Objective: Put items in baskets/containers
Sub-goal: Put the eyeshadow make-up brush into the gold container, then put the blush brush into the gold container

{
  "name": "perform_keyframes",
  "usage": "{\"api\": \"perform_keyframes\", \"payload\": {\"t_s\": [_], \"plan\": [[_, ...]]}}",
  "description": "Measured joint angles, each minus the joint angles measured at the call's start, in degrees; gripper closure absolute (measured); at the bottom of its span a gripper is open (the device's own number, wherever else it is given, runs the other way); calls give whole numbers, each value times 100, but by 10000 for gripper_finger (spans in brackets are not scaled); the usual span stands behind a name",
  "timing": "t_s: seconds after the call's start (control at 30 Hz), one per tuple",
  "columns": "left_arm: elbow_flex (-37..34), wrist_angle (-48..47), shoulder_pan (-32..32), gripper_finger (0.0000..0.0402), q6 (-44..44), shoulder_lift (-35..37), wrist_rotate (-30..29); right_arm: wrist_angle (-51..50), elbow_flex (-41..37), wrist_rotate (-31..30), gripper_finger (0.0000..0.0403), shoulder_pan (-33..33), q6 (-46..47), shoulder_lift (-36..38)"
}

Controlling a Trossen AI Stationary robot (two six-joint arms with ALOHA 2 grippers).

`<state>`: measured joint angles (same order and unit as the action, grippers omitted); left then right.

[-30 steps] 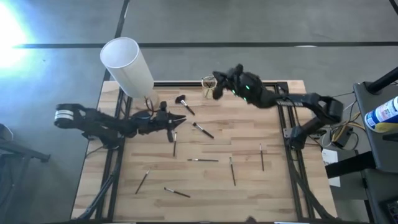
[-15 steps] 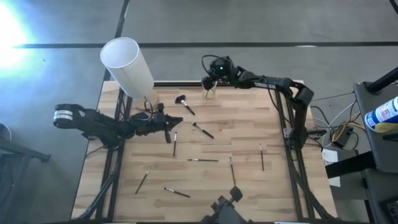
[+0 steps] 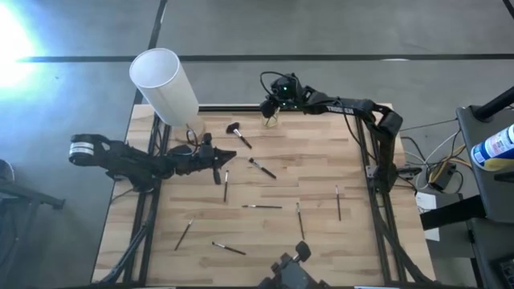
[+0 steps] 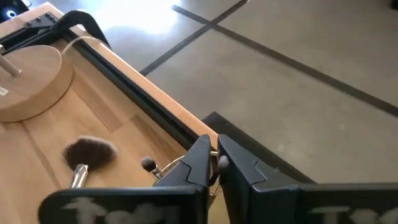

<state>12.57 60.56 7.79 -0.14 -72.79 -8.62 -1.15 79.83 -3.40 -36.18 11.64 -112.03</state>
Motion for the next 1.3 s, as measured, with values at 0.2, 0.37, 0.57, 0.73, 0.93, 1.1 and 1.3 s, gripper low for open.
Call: {"api": "perform_keyframes", "payload": {"t_s": [0.2, 0.37, 0.57, 0.73, 0.93, 1.1, 1.3], "plan": [[38, -18, 0, 384, -98, 0, 0, -208, 7, 2, 331, -20, 40, 0], [38, -22, 0, 384, -104, -2, -1, -321, 12, 67, 314, -28, 2, 83], [38, -86, 0, 384, -149, -2, 0, -517, -13, 42, 341, -5, -246, 626], [36, -205, 0, 384, -153, -2, -2, -664, -331, 14, 373, 172, -498, 1349], [33, -295, 0, 384, -164, -2, -2, -208, -1509, -113, 394, 583, -711, 2455], [31, -293, 0, 384, -186, -2, -2, 494, -2761, -126, 394, 1046, -730, 3334], [29, -385, 0, 384, -234, -2, -2, 886, -3807, -133, 394, 1531, -590, 3862]]}}
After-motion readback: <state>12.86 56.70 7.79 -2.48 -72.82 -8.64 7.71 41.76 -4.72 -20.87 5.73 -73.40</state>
